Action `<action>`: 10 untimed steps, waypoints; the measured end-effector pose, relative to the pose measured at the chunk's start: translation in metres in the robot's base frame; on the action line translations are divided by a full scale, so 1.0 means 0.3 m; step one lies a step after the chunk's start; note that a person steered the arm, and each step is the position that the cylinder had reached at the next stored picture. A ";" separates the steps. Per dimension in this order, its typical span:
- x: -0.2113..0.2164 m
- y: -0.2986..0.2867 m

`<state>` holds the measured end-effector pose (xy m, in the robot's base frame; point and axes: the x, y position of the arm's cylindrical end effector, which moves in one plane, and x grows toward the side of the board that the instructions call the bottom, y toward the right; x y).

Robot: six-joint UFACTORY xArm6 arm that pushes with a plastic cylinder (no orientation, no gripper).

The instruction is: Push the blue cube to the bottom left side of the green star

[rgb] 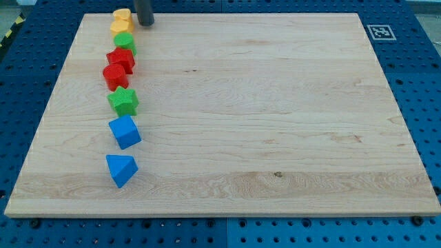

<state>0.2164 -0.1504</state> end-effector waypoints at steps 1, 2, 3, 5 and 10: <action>-0.005 0.076; -0.005 0.085; -0.005 0.085; 0.339 0.191; 0.969 0.187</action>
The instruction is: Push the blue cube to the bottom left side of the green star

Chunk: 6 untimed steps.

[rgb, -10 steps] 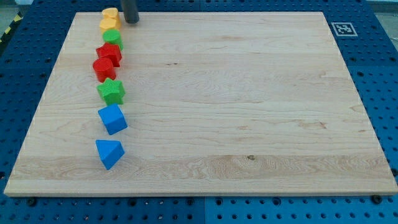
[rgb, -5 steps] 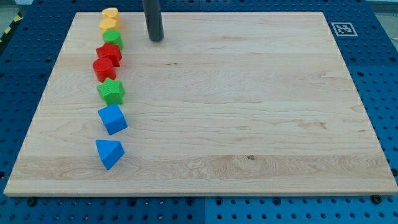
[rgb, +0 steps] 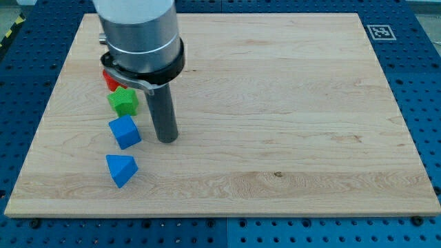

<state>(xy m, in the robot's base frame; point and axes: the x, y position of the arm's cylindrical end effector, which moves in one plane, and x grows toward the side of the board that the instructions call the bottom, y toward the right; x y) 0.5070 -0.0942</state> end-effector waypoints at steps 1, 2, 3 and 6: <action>0.000 -0.058; 0.000 -0.084; 0.000 -0.143; 0.001 -0.145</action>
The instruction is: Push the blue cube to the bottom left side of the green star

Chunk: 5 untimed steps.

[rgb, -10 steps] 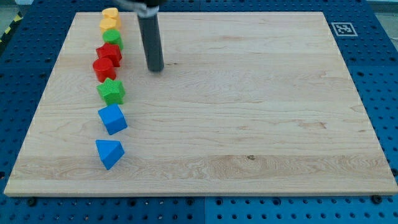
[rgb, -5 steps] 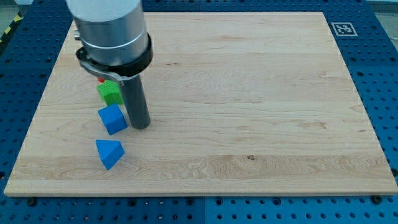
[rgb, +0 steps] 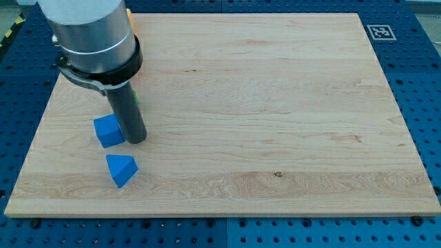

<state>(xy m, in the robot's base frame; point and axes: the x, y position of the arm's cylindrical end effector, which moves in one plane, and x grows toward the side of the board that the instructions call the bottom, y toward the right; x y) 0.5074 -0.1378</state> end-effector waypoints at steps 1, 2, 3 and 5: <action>0.000 0.011; 0.012 0.137; 0.074 0.225; 0.185 0.150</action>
